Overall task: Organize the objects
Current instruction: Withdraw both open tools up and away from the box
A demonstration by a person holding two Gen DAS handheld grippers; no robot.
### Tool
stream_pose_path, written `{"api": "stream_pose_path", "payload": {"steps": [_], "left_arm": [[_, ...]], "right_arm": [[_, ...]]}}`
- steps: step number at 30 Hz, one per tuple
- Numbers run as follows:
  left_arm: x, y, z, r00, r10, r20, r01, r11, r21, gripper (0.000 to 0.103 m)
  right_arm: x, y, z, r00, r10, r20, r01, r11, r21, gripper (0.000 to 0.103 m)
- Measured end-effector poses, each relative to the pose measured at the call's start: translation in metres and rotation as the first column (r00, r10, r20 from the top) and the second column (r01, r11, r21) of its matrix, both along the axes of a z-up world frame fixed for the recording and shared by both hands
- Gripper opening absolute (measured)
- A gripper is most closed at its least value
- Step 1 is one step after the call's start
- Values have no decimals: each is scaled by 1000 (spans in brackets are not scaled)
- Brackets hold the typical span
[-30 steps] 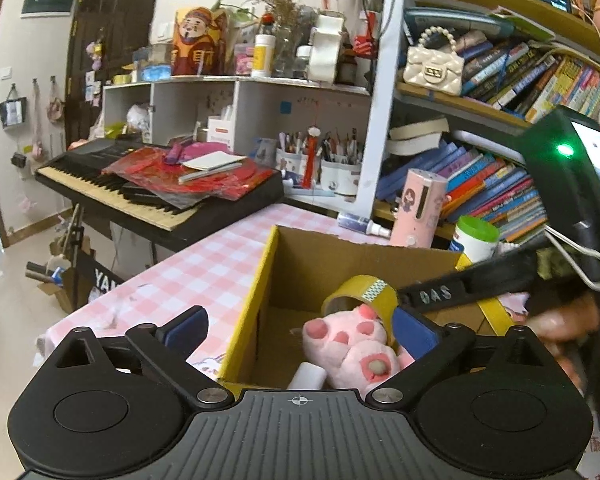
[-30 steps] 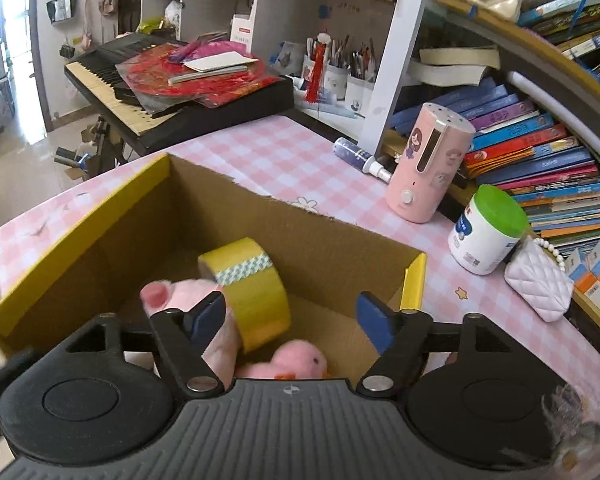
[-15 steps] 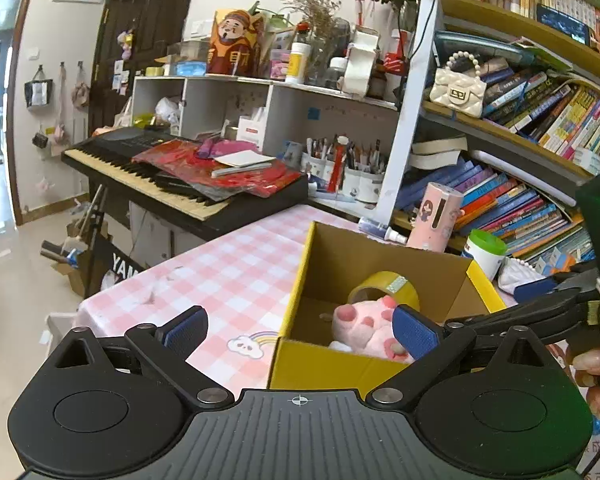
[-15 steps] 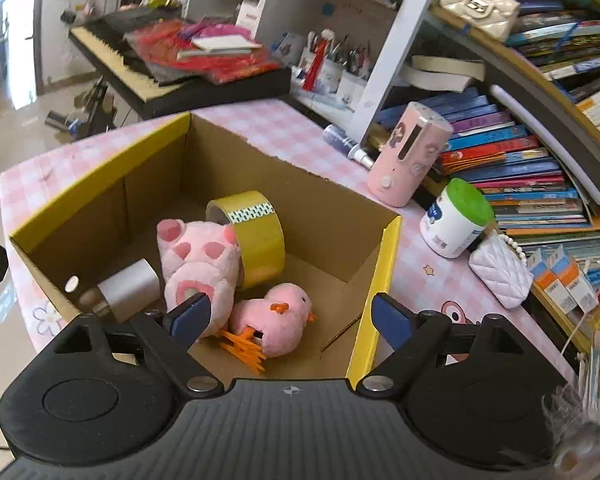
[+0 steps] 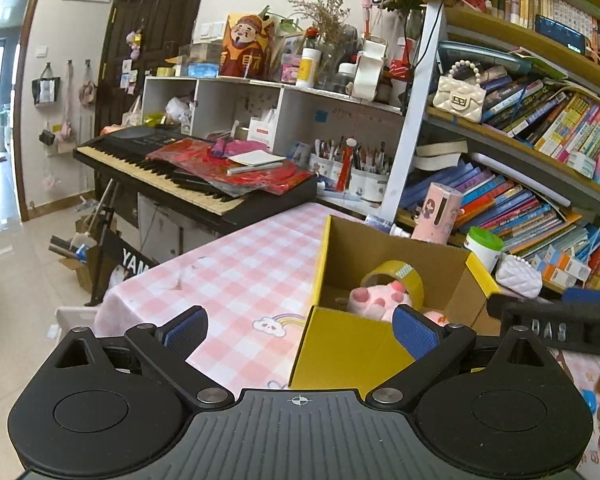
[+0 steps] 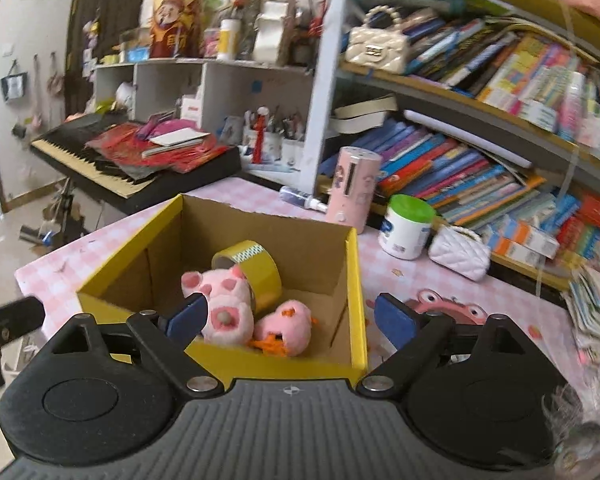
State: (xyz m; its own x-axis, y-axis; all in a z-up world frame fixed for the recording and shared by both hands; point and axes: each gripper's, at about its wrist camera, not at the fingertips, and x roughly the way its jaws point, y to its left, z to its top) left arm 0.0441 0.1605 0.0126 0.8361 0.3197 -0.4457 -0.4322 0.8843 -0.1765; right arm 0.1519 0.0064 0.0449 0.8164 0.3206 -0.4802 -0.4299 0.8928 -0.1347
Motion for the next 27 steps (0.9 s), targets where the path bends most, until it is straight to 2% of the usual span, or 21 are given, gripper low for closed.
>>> {"api": "stream_pose_path", "payload": {"steps": [3, 6, 8, 10, 18, 27], "left_arm": [[-9, -2, 1, 1000, -10, -5, 10, 1000, 11, 100], [-17, -6, 0, 1000, -19, -15, 19, 999, 34, 100], [-22, -9, 0, 999, -30, -19, 31, 999, 43, 100], [-27, -12, -2, 999, -45, -26, 47, 998, 48, 100], [-42, -21, -6, 994, -101, -52, 104, 993, 51, 100], [-54, -41, -16, 975, -197, -105, 204, 977, 59, 101]], "right_arm": [[-25, -2, -11, 1000, -26, 14, 26, 1000, -17, 91], [-49, -5, -25, 998, -63, -13, 63, 998, -16, 93], [-61, -5, -31, 997, -60, -49, 59, 998, -11, 93], [-72, 0, -35, 998, -35, -50, 34, 999, -32, 94], [-101, 0, -40, 999, -12, -42, 10, 999, -50, 97], [-122, -21, -51, 994, -74, -81, 71, 997, -38, 98]]}}
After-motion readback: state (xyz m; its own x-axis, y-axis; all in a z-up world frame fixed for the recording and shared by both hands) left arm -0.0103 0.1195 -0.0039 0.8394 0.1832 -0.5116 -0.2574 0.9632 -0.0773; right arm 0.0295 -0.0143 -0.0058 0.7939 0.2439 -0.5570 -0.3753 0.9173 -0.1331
